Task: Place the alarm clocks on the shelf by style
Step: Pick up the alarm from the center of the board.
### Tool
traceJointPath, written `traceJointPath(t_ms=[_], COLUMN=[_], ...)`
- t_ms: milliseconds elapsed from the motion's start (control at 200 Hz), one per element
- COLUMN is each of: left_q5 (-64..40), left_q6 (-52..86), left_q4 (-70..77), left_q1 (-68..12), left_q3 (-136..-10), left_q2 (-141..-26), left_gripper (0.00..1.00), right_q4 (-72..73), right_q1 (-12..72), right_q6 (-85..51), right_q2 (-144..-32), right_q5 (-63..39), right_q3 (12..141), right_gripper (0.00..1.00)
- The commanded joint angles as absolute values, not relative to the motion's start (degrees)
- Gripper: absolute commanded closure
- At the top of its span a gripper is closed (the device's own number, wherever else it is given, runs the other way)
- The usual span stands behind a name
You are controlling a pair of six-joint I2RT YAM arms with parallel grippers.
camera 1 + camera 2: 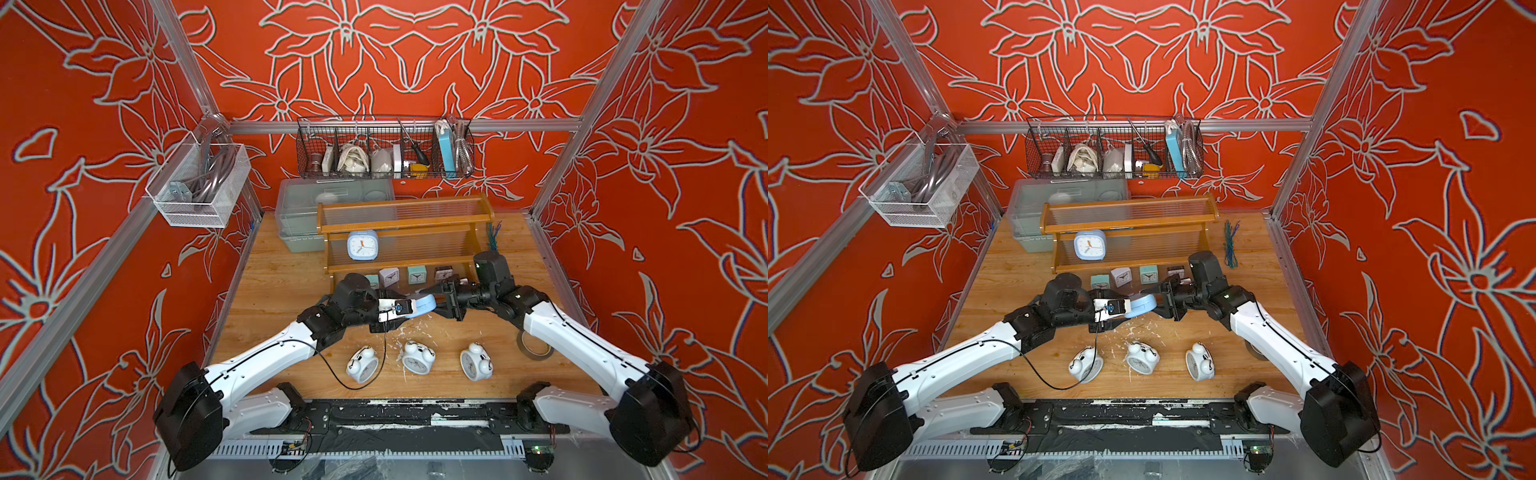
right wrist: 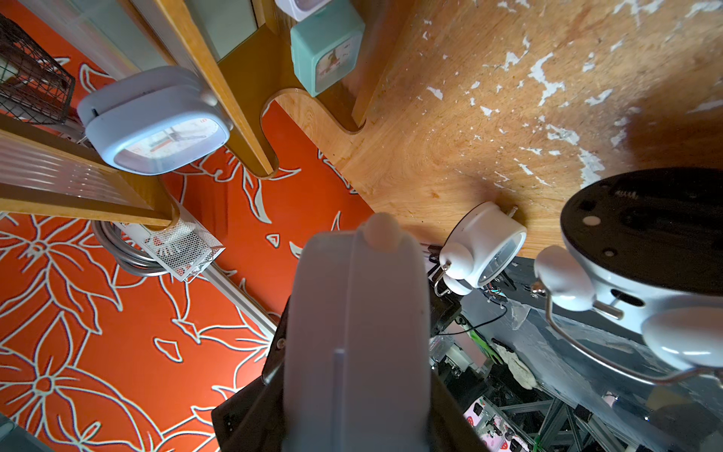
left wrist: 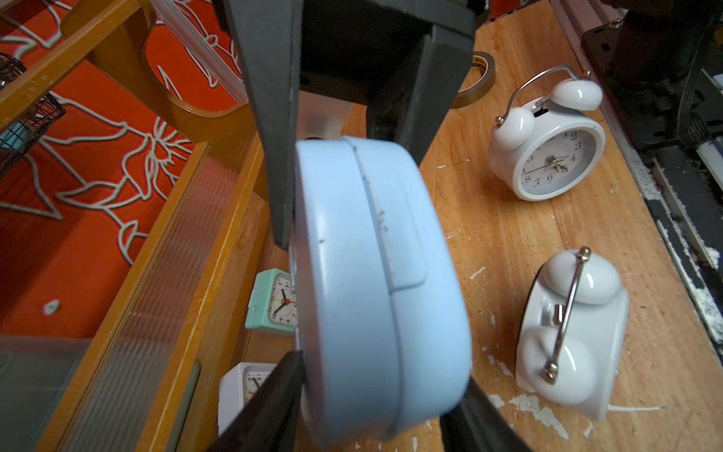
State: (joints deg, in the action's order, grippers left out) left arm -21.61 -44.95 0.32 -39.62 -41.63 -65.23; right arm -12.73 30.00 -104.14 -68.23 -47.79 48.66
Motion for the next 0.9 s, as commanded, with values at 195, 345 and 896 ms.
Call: traceJointPath(t_ms=[195,345,896], left_q5=[-21.6,-22.0,-19.9], left_q6=[-43.8,-43.1,-36.6], left_q4=[0.3,-1.3,-7.1], left_q1=[-40.2,-40.2,-40.0], left_q3=[-42.5,-43.2,-47.9], left_q2=[-64.7,-64.2,-63.9], left_gripper=[0.63,0.71,0.87], right_q4=[-9.5,-7.0,-4.2], right_q1=[29.8,29.8,28.5], right_q6=[-104.0,-104.7,-99.3], right_q2=[-68.0,-67.8,-66.4], right_q5=[-47.8,-48.1,-50.5], right_q3=[46.9,45.1,41.7], right_gripper=[0.64,0.53,0.00])
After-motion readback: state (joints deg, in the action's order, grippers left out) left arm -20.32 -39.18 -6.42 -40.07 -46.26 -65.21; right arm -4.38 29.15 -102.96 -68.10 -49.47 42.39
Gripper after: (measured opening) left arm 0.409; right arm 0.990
